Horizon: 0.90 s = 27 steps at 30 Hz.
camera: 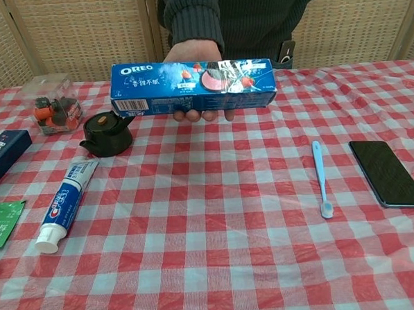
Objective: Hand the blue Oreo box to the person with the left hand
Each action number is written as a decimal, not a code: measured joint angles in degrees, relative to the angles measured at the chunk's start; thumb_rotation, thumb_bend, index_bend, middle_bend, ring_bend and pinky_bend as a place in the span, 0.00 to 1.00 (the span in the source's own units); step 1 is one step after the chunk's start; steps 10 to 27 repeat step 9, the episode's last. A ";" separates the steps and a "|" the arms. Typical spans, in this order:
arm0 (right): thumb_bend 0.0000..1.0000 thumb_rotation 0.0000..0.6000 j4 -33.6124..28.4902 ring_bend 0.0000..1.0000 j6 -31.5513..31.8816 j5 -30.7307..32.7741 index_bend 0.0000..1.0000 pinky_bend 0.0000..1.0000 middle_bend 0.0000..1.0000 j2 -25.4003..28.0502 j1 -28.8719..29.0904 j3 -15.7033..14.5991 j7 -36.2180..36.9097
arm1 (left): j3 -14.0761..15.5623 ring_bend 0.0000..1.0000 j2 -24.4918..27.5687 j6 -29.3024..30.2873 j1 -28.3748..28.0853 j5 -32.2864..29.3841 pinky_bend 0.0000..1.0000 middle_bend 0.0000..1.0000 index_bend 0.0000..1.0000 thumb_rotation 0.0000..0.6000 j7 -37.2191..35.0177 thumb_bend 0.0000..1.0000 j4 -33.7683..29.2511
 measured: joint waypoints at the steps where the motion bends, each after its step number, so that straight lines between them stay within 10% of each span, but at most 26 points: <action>1: 0.00 1.00 -0.07 0.00 0.04 -0.11 0.06 0.00 0.00 0.03 -0.01 -0.04 0.03 | 1.10 0.00 0.43 0.79 1.15 1.00 0.00 0.00 0.00 1.00 -2.75 0.00 1.66; 9: 0.00 1.00 -0.76 0.00 0.70 -1.55 0.06 0.00 0.00 0.55 -0.37 -0.65 0.59 | 9.39 0.00 -0.94 4.93 9.18 7.92 0.00 0.00 0.00 1.00 -20.01 0.00 17.99; 27: 0.00 1.00 -0.76 0.00 0.70 -1.55 0.06 0.00 0.00 0.55 -0.37 -0.65 0.59 | 9.39 0.00 -0.94 4.93 9.18 7.92 0.00 0.00 0.00 1.00 -20.01 0.00 17.99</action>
